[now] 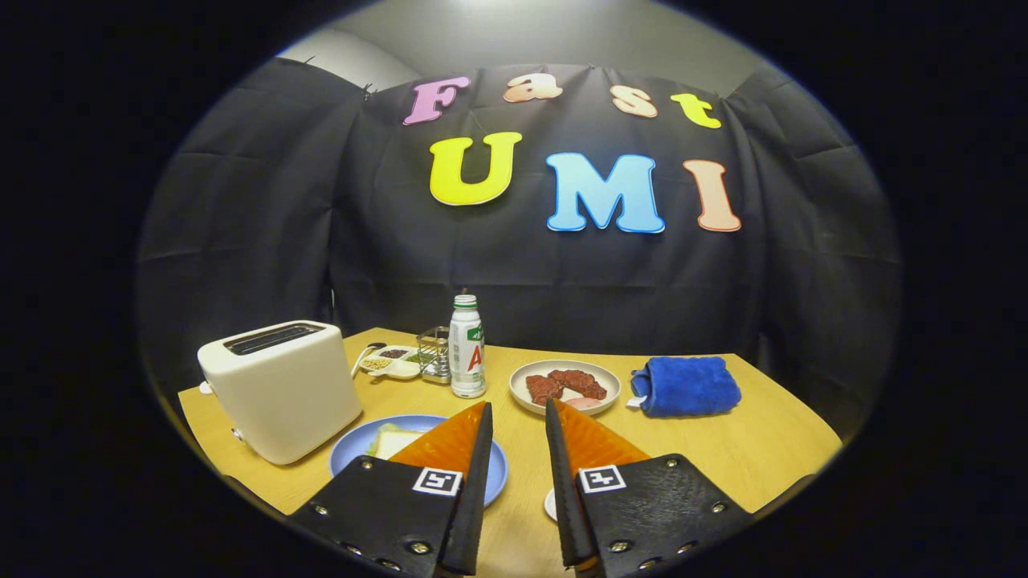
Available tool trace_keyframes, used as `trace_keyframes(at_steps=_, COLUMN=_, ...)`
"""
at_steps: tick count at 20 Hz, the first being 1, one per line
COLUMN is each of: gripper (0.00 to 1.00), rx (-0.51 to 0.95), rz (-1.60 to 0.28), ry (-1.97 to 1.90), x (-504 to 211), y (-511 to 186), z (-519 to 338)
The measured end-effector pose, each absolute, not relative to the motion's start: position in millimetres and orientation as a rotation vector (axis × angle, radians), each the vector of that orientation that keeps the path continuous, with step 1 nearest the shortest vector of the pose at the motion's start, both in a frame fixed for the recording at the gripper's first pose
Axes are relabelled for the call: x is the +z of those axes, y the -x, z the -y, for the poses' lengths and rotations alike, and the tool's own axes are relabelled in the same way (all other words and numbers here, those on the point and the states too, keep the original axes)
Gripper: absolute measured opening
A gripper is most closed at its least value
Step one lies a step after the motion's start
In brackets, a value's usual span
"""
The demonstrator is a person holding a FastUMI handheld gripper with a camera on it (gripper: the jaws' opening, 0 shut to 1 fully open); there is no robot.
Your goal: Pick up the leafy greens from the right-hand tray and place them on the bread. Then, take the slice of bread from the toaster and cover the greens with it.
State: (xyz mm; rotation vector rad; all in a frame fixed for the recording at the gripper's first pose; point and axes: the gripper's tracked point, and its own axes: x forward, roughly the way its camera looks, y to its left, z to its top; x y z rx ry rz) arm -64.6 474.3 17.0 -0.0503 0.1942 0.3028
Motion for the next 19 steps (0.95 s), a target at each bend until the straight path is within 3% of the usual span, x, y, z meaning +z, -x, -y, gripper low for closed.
trace_keyframes(at_steps=8, gripper=0.39, rx=0.162, rz=-0.124, ry=0.097, x=30, y=66, z=-375)
trace_keyframes(at_steps=19, gripper=0.38, rx=0.076, rz=-0.112, ry=0.108, x=25, y=64, z=-242)
